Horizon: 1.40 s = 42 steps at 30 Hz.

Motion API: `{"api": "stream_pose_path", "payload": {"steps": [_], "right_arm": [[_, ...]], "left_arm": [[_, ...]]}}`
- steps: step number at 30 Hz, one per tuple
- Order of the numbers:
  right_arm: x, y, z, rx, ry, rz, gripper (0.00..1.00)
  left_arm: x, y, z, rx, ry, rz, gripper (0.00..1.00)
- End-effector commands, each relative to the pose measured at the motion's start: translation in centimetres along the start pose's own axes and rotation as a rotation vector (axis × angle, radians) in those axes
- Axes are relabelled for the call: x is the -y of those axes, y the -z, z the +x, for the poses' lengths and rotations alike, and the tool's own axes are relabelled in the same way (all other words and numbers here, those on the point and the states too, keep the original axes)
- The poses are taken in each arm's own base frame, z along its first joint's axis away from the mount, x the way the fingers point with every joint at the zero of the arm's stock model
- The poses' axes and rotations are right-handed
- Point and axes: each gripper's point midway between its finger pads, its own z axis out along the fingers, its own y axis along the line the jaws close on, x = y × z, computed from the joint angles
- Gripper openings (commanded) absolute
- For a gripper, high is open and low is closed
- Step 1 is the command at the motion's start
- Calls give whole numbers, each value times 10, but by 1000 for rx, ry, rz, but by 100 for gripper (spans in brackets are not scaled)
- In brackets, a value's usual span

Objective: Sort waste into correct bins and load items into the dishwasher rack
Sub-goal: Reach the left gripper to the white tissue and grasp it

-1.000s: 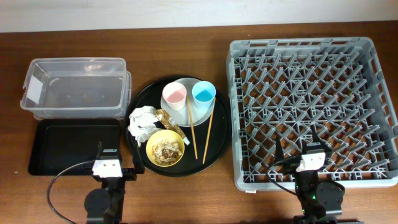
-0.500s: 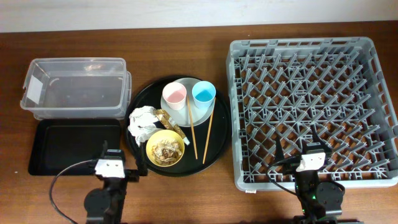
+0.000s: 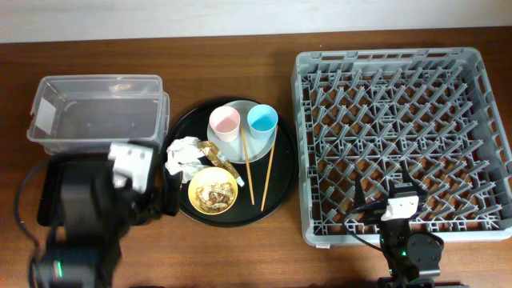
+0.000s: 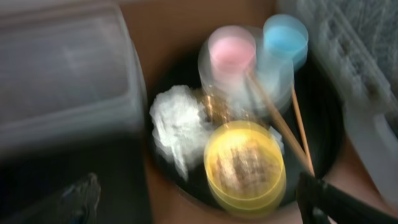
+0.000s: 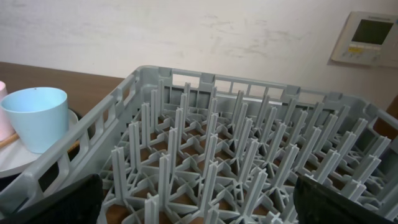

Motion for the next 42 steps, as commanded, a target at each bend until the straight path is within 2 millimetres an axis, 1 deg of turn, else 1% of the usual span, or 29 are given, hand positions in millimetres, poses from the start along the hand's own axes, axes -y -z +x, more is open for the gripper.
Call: {"api": "stream_pose_path", "payload": {"steps": [1,2,4,5,6,8,9,10,11,12,14,16,17,18,19,20,22,24,25,26,27,31,34,36,38,41,42], "right_arm": [[-3,0,2,-1,3,-15,98],[-3,0,2,-1,3,-15,98],[-3,0,2,-1,3,-15,98],[-3,0,2,-1,3,-15,98],[-3,0,2,-1,3,-15,98],[-3,0,2,-1,3,-15,98],[-3,0,2,-1,3,-15,98],[-3,0,2,-1,3,-15,98],[-3,0,2,-1,3,-15,99],[-3,0,2,-1,3,-15,98],[-3,0,2,-1,3,-15,98],[-3,0,2,-1,3,-15,98],[-3,0,2,-1,3,-15,98],[-3,0,2,-1,3,-15,98],[-3,0,2,-1,3,-15,98],[-3,0,2,-1,3,-15,98],[-3,0,2,-1,3,-15,98],[-3,0,2,-1,3,-15,98],[-3,0,2,-1,3,-15,98],[-3,0,2,-1,3,-15,98],[-3,0,2,-1,3,-15,98],[-3,0,2,-1,3,-15,98],[-3,0,2,-1,3,-15,98],[-3,0,2,-1,3,-15,98],[-3,0,2,-1,3,-15,98],[-3,0,2,-1,3,-15,98],[-3,0,2,-1,3,-15,98]], "left_arm": [[1,-19,-17,-209,-3,73,99],[1,-23,-20,-254,8,91,99],[5,-41,-27,-339,36,150,99],[12,-51,-27,-376,74,202,99],[19,-57,-28,-390,105,249,99],[39,-66,-30,-409,160,390,99],[41,-72,-29,-420,171,411,92],[37,-81,-26,-442,172,392,48],[31,-89,-20,-474,194,352,2],[17,-96,-12,-523,265,249,0],[-13,-103,3,-573,409,-1,0],[-31,-106,14,-572,551,-223,0],[-34,-110,17,-558,578,-278,0],[-33,-117,20,-539,594,-314,3],[-30,-124,24,-529,607,-320,10],[-27,-132,29,-524,625,-322,39],[-25,-143,39,-514,653,-326,87],[-25,-158,51,-491,682,-330,87],[-26,-164,54,-478,692,-328,82],[-26,-169,57,-466,711,-331,80],[-26,-172,59,-456,732,-334,77],[-26,-192,77,-406,841,-349,74],[-26,-208,96,-374,926,-360,69],[-27,-215,100,-341,941,-349,68],[-27,-221,98,-304,944,-334,67],[-31,-225,97,-270,943,-338,64],[-33,-226,98,-256,940,-349,60]]}}
